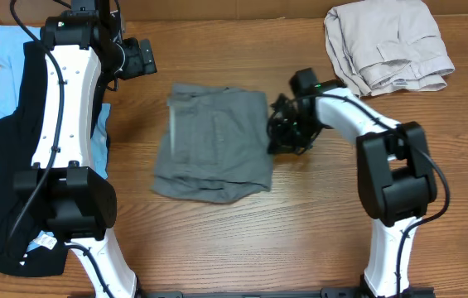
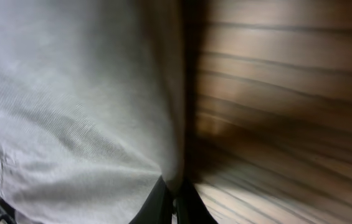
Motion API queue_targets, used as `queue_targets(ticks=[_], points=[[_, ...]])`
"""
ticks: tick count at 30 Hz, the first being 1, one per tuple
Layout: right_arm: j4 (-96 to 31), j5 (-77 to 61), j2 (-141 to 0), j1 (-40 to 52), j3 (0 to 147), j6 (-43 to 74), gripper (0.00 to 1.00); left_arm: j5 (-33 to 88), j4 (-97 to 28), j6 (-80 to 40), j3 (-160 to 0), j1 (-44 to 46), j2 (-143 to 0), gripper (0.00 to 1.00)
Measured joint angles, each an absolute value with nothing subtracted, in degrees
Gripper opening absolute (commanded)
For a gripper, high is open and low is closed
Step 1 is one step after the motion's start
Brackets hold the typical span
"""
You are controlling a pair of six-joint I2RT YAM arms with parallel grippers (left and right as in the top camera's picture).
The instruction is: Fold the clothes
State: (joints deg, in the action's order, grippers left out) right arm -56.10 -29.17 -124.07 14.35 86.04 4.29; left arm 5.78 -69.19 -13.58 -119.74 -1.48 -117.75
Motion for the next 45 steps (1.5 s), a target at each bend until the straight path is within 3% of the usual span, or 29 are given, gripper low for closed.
queue_targets(ticks=[8, 9, 12, 19, 24, 26, 32, 38, 45], points=[[-61.9, -21.2, -121.8, 4.4, 87.0, 3.3, 0.04, 5.8, -69.1, -13.6, -119.7, -1.5, -117.8, 0.95], [-62.1, -20.1, -121.8, 3.2, 87.5, 3.2, 0.06, 5.8, -69.1, -13.6, -119.7, -1.5, -117.8, 0.95], [-63.2, -17.6, -121.8, -0.2, 90.0, 3.3, 0.25, 5.8, -69.0, -13.6, -119.7, -1.5, -117.8, 0.95], [-72.6, -14.7, -121.5, -3.0, 104.6, 2.9, 0.43, 5.8, -67.8, -13.6, -119.7, -1.5, -117.8, 0.99], [-77.3, -13.7, -117.9, 2.7, 113.9, 3.1, 0.66, 5.8, -66.3, -13.6, -119.7, -1.6, -117.8, 1.00], [-77.7, -13.3, -116.0, 7.3, 115.2, 3.1, 0.70, 5.8, -65.8, -13.6, -119.7, -1.9, -117.8, 1.00], [-75.4, -8.4, -115.9, 24.4, 115.4, 5.8, 0.98, 5.8, -65.5, -13.6, -119.7, -4.3, -117.8, 1.00], [-70.9, 1.4, -121.8, 38.2, 115.3, 11.9, 1.00, 5.7, -66.2, -13.6, -119.7, -6.0, -117.8, 1.00], [-69.7, 9.0, -131.0, 41.3, 115.0, 21.0, 1.00, 4.9, -67.2, -13.6, -119.7, -6.0, -117.8, 1.00]])
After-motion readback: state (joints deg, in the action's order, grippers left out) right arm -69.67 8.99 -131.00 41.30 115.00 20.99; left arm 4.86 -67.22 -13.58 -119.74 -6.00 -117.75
